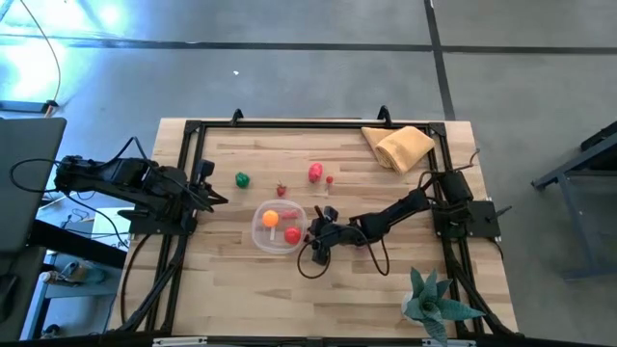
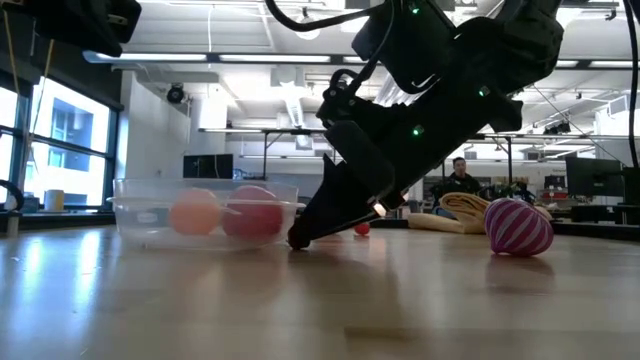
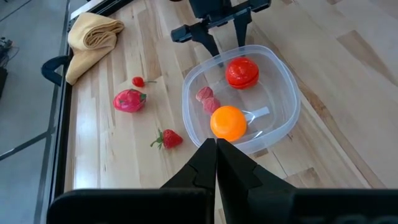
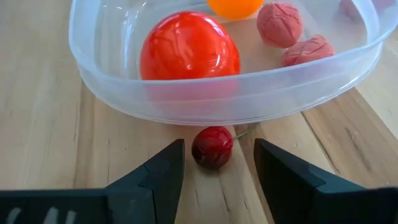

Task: Pick and placing Produce into tupperware
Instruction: Put the bottom red cherry into the transparent container

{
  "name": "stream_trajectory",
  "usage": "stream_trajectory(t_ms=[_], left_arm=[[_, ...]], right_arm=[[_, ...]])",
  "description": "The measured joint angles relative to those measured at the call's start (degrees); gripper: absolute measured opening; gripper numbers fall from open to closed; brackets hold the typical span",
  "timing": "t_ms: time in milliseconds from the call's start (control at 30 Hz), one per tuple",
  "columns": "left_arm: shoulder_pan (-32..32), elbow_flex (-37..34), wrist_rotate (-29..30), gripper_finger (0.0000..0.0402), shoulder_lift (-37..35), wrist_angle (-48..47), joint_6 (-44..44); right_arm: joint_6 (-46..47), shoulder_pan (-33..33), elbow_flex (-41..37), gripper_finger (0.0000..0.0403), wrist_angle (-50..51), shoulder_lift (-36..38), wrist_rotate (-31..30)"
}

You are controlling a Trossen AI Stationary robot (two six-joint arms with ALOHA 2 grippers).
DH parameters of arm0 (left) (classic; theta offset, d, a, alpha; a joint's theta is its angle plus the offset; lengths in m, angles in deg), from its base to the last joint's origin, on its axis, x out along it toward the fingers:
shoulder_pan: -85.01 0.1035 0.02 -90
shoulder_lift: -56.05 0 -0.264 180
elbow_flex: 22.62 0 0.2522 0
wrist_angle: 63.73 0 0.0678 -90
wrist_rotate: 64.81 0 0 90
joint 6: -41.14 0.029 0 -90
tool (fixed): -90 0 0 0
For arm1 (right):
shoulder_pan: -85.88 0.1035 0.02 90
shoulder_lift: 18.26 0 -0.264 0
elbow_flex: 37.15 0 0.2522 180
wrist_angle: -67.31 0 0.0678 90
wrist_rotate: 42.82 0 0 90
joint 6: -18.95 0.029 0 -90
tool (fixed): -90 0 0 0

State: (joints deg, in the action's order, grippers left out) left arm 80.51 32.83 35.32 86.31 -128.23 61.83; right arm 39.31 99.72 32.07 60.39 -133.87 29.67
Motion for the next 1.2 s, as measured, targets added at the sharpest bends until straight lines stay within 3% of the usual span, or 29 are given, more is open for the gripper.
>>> stream_trajectory(t_ms=[933, 1200], left_arm=[[0.0, 0.0, 0.0, 0.0003, 0.0, 0.0, 0.0], [0.0, 0.0, 0.0, 0.0003, 0.0, 0.0, 0.0]], right_arm=[[0.4, -0.1, 0.0, 0.0081, -0.6, 0.0, 1.3], [0.8, -0.3, 0.0, 0.0068, -0.5, 0.0, 1.5]])
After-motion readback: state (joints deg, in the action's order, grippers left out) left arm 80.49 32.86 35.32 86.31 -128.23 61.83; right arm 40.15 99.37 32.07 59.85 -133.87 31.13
